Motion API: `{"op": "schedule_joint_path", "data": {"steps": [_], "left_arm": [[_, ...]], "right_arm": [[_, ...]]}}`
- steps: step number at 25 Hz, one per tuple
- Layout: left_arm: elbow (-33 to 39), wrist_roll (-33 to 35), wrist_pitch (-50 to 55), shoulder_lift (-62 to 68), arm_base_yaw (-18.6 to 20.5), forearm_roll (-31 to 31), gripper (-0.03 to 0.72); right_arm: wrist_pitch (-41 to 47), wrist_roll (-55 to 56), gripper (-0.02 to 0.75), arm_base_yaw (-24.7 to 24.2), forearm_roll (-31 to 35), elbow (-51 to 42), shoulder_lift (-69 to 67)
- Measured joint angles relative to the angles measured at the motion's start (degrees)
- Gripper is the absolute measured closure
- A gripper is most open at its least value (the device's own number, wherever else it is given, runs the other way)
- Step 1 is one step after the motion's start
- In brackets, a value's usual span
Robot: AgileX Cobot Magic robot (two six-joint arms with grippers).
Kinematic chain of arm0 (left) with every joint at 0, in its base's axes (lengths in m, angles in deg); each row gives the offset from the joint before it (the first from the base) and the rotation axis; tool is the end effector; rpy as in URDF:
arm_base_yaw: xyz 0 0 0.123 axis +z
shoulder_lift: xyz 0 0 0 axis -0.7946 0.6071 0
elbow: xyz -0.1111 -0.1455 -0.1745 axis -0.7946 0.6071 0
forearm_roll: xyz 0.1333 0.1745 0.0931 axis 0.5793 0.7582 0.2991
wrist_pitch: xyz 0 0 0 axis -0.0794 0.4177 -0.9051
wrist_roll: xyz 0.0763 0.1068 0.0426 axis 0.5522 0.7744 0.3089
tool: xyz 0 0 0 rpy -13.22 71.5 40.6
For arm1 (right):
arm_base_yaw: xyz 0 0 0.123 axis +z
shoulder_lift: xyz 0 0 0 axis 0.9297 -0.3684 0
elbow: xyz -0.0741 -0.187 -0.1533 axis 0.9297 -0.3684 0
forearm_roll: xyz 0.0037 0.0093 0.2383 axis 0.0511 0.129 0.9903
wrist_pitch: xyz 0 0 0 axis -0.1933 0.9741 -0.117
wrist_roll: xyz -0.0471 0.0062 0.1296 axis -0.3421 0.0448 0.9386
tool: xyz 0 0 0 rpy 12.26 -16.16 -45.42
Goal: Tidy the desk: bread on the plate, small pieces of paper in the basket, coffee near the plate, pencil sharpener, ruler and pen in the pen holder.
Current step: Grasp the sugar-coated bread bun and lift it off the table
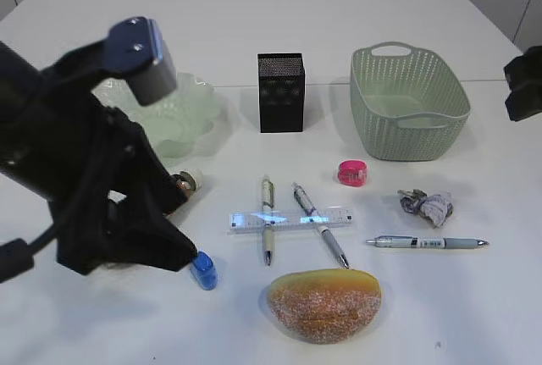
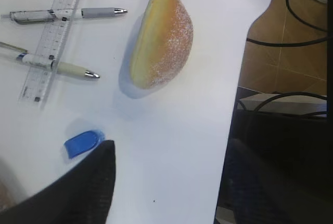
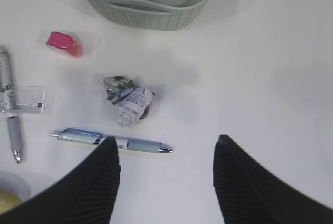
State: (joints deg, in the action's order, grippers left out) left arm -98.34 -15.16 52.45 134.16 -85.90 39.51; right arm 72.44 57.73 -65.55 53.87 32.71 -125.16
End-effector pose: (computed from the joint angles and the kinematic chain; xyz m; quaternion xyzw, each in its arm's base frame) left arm 0.2109 -0.2061 0.2094 0.5460 0.7829 -0.2086 0.2134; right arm 0.2981 0.0083 0.2368 -0.0230 0.9641 -0.0175 0.2640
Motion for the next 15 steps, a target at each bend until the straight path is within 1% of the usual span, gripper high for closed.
{"op": "schedule_joint_path", "data": {"steps": [1,3,8,12,15], "left_arm": [[0.0,0.84,-0.85,0.84,-1.18,-0.12,0.201],[0.0,2.8,-2.31,2.64,-2.92,-0.38,0.189],[0.0,12.03,-5.97,6.58,-6.35,-0.41,0.182],[-0.09,16.69,-9.96,8.72,-7.47,-1.71,0.181],[-0.09,19.5,-10.97,11.15,-7.7,-4.97,0.181]], "right_arm": [[0.0,0.05,0.279,0.0,0.0,0.0,0.0],[-0.42,0.51,0.279,-1.68,-0.12,0.0,-0.45],[-1.68,0.92,0.279,-2.88,-0.41,0.0,-0.73],[-1.8,1.02,0.279,-2.96,-0.92,0.0,-0.73],[-2.07,1.14,0.279,-2.96,-1.93,0.0,-0.77]]}}
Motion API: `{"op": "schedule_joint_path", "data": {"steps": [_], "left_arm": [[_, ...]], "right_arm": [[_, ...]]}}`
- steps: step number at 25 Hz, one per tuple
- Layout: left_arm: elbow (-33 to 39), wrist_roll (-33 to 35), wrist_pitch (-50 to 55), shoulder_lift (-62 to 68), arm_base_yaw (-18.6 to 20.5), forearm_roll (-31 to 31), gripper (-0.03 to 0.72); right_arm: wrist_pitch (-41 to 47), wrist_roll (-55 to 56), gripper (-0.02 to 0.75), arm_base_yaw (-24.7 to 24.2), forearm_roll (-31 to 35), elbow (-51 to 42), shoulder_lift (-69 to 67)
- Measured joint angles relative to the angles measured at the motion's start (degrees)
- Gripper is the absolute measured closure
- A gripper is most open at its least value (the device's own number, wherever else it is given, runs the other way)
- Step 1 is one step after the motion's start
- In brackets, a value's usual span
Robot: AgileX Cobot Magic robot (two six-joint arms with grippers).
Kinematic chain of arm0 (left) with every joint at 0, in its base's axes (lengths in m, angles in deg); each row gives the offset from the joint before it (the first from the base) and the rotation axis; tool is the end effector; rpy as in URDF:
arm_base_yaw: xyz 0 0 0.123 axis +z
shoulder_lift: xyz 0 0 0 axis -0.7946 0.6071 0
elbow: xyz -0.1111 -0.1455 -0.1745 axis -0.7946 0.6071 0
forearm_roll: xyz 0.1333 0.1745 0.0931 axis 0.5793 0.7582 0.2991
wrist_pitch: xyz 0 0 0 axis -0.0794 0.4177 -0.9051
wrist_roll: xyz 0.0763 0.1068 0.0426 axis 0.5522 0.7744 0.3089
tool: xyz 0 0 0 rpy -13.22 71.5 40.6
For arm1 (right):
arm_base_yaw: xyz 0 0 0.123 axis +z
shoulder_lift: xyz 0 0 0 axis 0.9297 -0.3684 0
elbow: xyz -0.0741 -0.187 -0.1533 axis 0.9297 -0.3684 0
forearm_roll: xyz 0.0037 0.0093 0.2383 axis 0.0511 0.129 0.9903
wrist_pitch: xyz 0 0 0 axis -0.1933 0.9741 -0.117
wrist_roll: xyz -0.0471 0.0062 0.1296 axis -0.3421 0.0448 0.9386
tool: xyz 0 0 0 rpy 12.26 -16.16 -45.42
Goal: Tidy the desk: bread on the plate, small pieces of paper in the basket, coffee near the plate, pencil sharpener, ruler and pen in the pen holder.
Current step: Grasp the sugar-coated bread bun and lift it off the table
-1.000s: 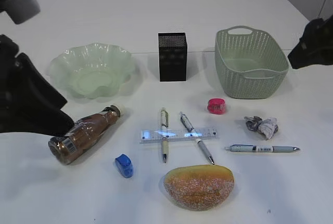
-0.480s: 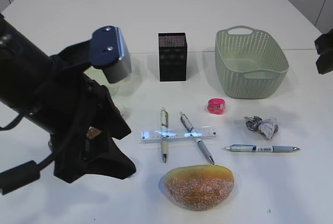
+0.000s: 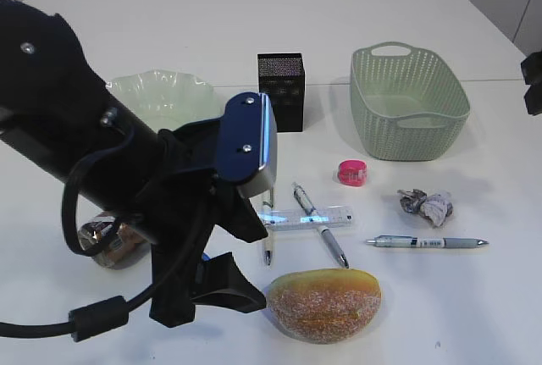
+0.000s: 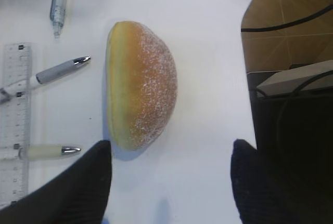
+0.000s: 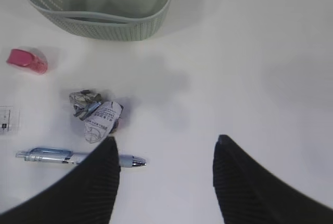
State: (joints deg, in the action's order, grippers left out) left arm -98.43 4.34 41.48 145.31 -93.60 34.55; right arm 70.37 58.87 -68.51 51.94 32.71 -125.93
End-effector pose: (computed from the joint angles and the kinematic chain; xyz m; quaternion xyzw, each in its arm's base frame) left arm 0.2122 -0.2546 0.1605 0.6656 0.6842 -0.1881 0.2312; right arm 0.3040 -0.0103 0.2356 0.0031 0.9608 -0.0361 0.2748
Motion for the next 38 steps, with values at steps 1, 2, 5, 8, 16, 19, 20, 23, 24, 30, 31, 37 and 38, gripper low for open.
{"op": "schedule_joint_path", "data": {"steps": [1,2,5,8,16,19,20,23,24,30,31,37,38], "left_arm": [[0.0,0.78,-0.24,0.71,0.0,-1.0,0.181],[-0.14,1.54,-0.25,1.56,0.0,-1.8,0.181],[-1.99,2.49,-0.25,4.38,-0.23,-2.84,0.181],[-4.7,2.73,-0.33,7.6,-1.42,-3.2,0.181],[-8.11,1.35,0.03,14.11,-2.38,-3.02,0.181],[-8.11,1.23,0.03,15.24,-2.38,-2.3,0.181],[-8.11,1.13,-0.07,15.64,-2.38,-1.96,0.181],[-8.11,1.13,-0.92,16.71,-2.38,-1.28,0.181],[-8.11,1.13,-1.46,17.02,-2.38,-1.15,0.181],[-10.4,1.1,-2.81,19.75,-2.38,-1.05,0.172],[-10.49,1.01,-2.96,20.22,-2.38,-1.04,0.171],[-10.74,1.01,-4.93,21.75,-2.38,-0.92,0.171],[-10.74,1.01,-5.37,22.0,-2.38,-0.92,0.171]], "right_arm": [[-0.12,0.0,0.279,0.0,-0.18,0.0,0.0],[-0.39,0.24,0.279,0.0,-0.86,0.0,-0.09],[-0.88,0.72,0.279,-0.12,-1.34,0.0,-0.09],[-0.96,0.85,0.279,-0.21,-1.57,0.0,-0.09],[-1.1,0.89,0.279,-0.21,-1.67,0.0,-0.09],[-1.14,0.89,0.279,-0.21,-1.67,0.0,-0.09],[-1.14,0.89,0.279,-0.21,-1.67,0.0,-0.09],[-1.14,0.89,0.279,-0.21,-1.67,0.0,-0.09],[-1.23,0.89,0.279,-0.21,-1.69,0.0,-0.09],[-1.23,0.89,0.279,-0.21,-1.79,0.0,-0.09],[-1.23,0.89,0.279,-0.21,-1.79,0.0,-0.09],[-1.23,0.98,0.279,-0.21,-2.11,0.0,-0.09],[-1.23,0.98,0.279,-0.21,-2.11,0.0,-0.09]]}}
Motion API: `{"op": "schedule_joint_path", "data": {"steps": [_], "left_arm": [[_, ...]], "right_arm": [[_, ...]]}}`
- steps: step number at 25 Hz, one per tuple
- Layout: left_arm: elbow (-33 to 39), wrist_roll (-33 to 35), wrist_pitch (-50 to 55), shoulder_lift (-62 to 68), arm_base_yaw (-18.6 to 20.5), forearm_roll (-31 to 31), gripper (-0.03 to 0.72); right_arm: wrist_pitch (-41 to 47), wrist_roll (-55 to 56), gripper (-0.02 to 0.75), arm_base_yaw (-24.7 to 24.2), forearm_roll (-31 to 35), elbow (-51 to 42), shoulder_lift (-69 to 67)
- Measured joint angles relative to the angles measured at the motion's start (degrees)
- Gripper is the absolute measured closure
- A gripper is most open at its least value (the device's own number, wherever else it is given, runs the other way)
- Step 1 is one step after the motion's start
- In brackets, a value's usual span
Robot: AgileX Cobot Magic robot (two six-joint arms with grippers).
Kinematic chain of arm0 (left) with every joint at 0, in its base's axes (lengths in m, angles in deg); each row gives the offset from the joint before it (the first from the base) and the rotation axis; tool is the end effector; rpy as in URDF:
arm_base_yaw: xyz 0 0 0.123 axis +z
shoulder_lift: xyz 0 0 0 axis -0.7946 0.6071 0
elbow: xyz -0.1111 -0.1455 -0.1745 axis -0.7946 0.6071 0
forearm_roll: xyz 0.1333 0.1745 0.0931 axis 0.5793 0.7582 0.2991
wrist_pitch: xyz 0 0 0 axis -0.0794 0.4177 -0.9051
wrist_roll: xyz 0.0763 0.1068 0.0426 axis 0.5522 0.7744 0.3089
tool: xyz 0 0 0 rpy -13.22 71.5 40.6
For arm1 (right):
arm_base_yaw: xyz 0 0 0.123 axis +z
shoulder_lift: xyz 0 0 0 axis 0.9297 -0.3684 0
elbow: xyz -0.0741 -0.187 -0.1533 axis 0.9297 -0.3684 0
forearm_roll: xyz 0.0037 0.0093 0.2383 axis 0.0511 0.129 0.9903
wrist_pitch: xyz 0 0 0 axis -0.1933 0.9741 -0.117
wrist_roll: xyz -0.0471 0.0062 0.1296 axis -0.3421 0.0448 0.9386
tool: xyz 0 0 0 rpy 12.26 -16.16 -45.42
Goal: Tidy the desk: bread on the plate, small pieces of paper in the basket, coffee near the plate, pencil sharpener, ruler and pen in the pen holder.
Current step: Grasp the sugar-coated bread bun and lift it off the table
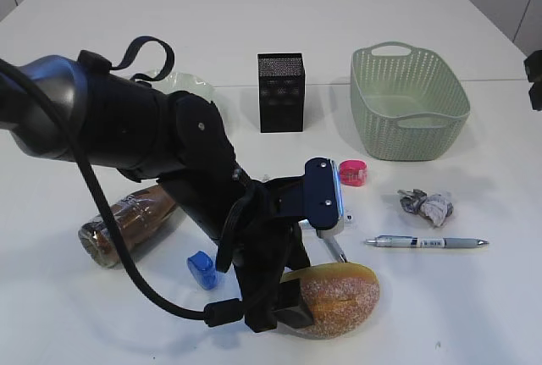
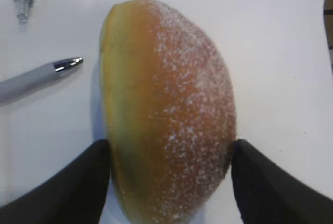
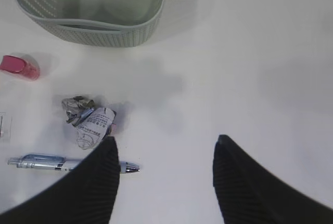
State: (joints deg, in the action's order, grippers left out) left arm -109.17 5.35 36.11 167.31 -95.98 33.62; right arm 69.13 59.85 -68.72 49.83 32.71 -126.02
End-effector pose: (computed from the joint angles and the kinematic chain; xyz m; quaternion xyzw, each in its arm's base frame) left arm 0.2447 -0.2968 0.0752 0.6694 0.6998 -0.1772 0.1752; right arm 0.3067 -0.0149 0.2371 0.0039 0.9573 -0.0499 0.2848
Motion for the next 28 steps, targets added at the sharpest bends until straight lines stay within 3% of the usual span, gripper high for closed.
{"op": "schedule_joint_path", "data": {"steps": [7,15,20,28], "left_arm": [[-0.1,-0.76,-0.3,2.01,0.0,-0.44,0.181],[-1.46,-2.43,0.79,2.23,0.0,-0.57,0.316],[-4.86,-5.01,4.52,1.67,0.0,0.0,0.359],[-9.03,-9.59,7.21,-4.09,0.23,0.28,0.366]], "right_arm": [[0.0,0.0,0.279,0.0,-0.13,0.0,0.0],[0.0,0.0,0.279,0.0,-0.39,0.0,0.0],[0.0,0.0,0.279,0.0,-0.39,0.0,0.0],[0.0,0.0,0.279,0.0,-0.39,0.0,0.0]]}}
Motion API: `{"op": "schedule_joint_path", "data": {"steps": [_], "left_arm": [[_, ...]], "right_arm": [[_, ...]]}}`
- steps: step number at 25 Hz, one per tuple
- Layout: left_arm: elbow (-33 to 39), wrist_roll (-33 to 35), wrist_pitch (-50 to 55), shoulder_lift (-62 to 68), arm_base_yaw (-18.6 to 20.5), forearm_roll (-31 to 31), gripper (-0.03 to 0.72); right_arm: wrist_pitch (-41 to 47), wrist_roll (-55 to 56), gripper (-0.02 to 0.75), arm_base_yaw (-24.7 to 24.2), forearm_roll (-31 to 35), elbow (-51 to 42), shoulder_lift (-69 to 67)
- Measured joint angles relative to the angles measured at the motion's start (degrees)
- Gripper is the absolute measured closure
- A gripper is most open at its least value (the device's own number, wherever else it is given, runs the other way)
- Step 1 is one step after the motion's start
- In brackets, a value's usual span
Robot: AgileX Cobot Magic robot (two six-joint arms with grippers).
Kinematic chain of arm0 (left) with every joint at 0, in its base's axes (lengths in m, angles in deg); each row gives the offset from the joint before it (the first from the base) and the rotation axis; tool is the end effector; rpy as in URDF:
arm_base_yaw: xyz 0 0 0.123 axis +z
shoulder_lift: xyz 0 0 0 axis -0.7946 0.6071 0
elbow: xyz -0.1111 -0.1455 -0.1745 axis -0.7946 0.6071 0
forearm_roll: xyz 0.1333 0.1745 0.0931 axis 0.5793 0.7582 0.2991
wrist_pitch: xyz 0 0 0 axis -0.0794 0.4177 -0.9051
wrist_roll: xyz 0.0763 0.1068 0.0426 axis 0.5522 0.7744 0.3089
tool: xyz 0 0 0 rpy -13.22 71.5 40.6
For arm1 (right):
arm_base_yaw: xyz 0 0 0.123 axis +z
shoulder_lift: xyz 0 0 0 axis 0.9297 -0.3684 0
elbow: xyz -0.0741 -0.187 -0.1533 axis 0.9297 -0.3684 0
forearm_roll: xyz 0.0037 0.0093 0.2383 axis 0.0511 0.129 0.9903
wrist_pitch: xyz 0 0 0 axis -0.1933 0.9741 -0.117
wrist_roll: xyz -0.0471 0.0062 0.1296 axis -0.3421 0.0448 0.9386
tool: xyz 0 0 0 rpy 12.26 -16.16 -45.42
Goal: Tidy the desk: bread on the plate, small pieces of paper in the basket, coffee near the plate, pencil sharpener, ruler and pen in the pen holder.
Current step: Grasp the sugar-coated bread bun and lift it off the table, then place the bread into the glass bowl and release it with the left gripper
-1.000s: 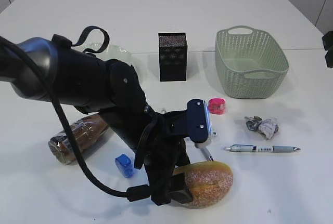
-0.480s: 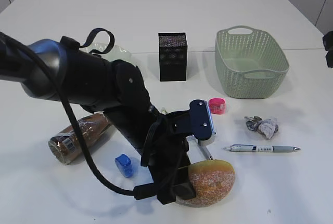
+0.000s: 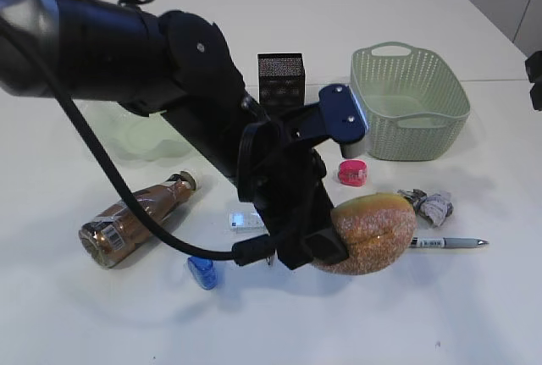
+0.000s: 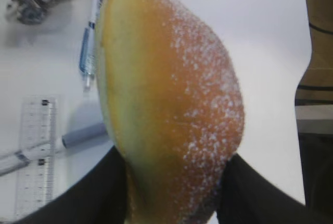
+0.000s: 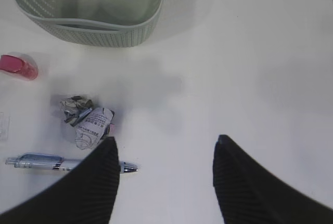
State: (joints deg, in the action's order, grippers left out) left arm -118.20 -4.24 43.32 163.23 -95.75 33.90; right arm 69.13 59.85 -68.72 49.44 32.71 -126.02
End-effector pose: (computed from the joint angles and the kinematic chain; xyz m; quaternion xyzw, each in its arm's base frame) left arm 0.2567 -0.3170 0.1413 0.6275 0.7157 -0.2194 0.2143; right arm 0.3067 -0.0155 0.2372 0.0023 0.9571 -0.0529 0.2848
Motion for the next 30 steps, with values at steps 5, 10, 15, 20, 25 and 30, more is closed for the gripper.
{"op": "schedule_joint_path", "data": {"steps": [5,10,15,20,25,30], "left_arm": [[-0.67,-2.39,-0.99,-3.94,2.21,0.09,0.367],[-0.67,-9.2,-3.85,-5.6,7.74,0.09,0.367],[-0.67,-11.65,-5.49,-5.73,14.24,-0.17,0.367],[-0.67,-14.83,-9.35,-5.73,20.22,-6.09,0.367],[-0.67,-15.59,-14.47,-5.73,25.9,-14.07,0.367],[-0.67,-15.72,-22.23,-5.73,28.25,-18.36,0.367]], "right_arm": [[0.0,0.0,0.279,0.0,-0.09,0.0,0.0],[0.0,0.0,0.279,0.0,-0.09,0.0,0.0],[0.0,0.0,0.279,0.0,-0.09,0.0,0.0],[0.0,0.0,0.279,0.0,-0.09,0.0,0.0],[0.0,0.0,0.279,0.0,-0.09,0.0,0.0],[0.0,0.0,0.279,0.0,-0.09,0.0,0.0]]}}
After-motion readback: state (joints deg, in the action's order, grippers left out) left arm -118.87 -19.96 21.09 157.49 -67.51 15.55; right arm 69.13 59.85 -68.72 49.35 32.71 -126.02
